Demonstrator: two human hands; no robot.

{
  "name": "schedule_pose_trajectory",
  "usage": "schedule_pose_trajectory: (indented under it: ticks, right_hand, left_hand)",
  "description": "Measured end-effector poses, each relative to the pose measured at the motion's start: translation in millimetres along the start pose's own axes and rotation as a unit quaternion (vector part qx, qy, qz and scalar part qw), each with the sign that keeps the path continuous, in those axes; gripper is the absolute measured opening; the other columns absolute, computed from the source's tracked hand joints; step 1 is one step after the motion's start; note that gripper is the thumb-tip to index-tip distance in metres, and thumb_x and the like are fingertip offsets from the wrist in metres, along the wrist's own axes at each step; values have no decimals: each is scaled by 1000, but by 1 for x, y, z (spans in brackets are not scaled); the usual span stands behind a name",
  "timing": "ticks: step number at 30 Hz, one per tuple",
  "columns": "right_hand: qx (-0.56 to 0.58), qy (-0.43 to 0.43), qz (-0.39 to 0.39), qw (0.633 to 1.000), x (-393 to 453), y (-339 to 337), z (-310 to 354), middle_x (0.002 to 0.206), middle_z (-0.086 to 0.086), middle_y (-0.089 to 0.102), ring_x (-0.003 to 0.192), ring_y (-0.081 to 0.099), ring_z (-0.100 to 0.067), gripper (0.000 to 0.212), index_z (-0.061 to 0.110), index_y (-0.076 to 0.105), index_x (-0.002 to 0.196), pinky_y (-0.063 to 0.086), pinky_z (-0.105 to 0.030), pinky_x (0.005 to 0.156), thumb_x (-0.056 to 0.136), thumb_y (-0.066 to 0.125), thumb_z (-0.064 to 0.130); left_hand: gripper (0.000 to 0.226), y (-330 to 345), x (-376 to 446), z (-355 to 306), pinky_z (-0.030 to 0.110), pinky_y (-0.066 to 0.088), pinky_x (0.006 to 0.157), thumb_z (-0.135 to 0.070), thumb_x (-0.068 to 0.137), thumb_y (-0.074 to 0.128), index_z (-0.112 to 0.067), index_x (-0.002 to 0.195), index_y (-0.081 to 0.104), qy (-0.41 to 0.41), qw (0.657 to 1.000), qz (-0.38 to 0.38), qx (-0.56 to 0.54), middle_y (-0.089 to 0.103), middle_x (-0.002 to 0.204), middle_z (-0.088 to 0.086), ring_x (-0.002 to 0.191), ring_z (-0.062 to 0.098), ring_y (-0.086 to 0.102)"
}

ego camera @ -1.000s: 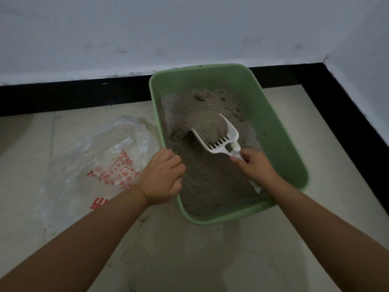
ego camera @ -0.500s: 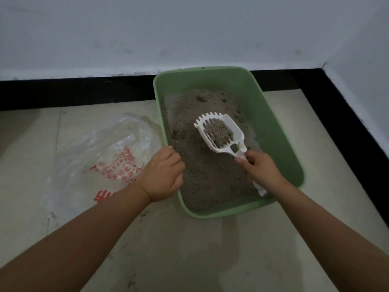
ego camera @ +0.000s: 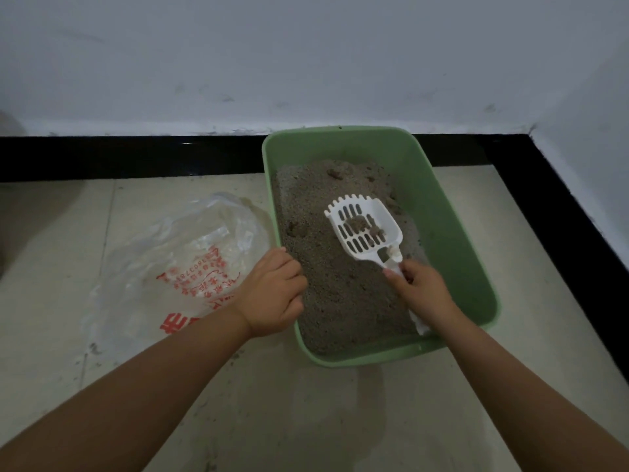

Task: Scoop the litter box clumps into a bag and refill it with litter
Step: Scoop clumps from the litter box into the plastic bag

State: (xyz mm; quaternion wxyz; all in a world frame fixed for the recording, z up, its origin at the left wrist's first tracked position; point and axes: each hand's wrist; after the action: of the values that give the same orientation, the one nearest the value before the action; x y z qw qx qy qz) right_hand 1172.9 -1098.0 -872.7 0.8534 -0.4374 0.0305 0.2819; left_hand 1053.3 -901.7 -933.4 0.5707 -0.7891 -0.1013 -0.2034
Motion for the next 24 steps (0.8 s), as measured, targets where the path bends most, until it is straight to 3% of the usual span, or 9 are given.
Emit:
schedule_pose_trajectory:
  ticks: [3, 7, 11, 14, 15, 17, 20, 22, 24]
  right_hand:
    - [-5, 6, 21, 1000, -3, -3, 1, 57, 6, 44, 50, 40, -6, 32, 22, 45, 62, 30, -17, 46, 93, 52, 16]
    - [-53, -26, 52, 997, -7, -8, 16, 63, -2, 48, 58, 43, -14, 13, 9, 55, 82, 29, -19, 50, 92, 53, 16]
    - [-26, -87, 111, 990, -16, 1, 45, 62, 0, 51, 52, 45, -8, 24, 18, 51, 67, 37, -9, 46, 90, 55, 12]
    - [-15, -99, 168, 981, -21, 15, 69, 58, 5, 52, 44, 50, -2, 25, 23, 50, 68, 37, -7, 41, 90, 54, 13]
    - [-23, -104, 186, 977, -21, 21, 76, 57, 5, 51, 39, 50, 1, 23, 21, 51, 69, 37, -7, 40, 91, 54, 14]
    - [-74, -111, 218, 967, -21, 34, 91, 58, 4, 48, 39, 49, 0, 17, 13, 53, 74, 39, -13, 44, 91, 53, 15]
    - [-206, -146, 218, 943, -21, 58, 111, 64, 2, 44, 56, 43, -6, 26, 12, 48, 66, 34, -22, 52, 92, 50, 18]
    - [-263, -162, 204, 929, -23, 70, 125, 87, -6, 58, 79, 57, -17, 16, 10, 58, 85, 43, -26, 64, 93, 46, 15]
    - [-314, -179, 174, 916, -26, 83, 136, 114, -12, 57, 103, 58, -27, 24, 4, 55, 113, 47, -34, 81, 95, 41, 10]
  left_hand:
    - [27, -7, 0, 0, 33, 33, 84, -21, 75, 41, -6, 60, 58, 15, 999, 36, -3, 55, 64, 11, 74, 19, 35]
    - [37, -46, -6, 17, 32, 31, 89, -24, 78, 41, 0, 91, 66, -17, 999, 37, 27, 65, 95, 18, 96, 22, 42]
    - [46, -95, -21, 47, 39, 33, 97, -24, 78, 50, 4, 114, 56, -243, 954, -7, 176, 58, 111, 23, 109, 30, 42]
    - [55, -115, -32, 61, 42, 39, 95, -26, 88, 57, -4, 135, 38, -459, 859, 162, 155, 46, 130, 20, 118, 35, 44]
    - [51, -116, -35, 64, 40, 43, 89, -26, 91, 54, -6, 134, 37, -491, 836, 202, 137, 47, 128, 19, 114, 34, 48]
    - [33, -114, -43, 68, 36, 45, 78, -20, 94, 45, -3, 122, 47, -495, 831, 223, 120, 55, 117, 20, 103, 35, 55]
    - [23, -111, -46, 73, 35, 46, 74, -12, 94, 41, 3, 103, 56, -513, 839, 175, 53, 62, 103, 23, 94, 36, 60]
    - [20, -109, -45, 75, 34, 50, 73, -9, 92, 44, 4, 98, 59, -546, 825, 140, -38, 64, 101, 23, 88, 36, 64]
    - [17, -109, -45, 74, 30, 50, 63, -7, 92, 45, 2, 93, 60, -574, 802, 119, -115, 65, 100, 22, 72, 34, 65]
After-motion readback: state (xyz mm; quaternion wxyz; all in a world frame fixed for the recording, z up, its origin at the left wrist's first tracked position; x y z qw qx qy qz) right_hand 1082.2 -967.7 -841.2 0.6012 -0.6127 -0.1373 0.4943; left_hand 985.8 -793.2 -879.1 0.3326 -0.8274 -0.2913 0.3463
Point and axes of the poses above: each hand's wrist, its own x-axis towards the middle knuckle, its own y-axis out of the palm, z = x × y
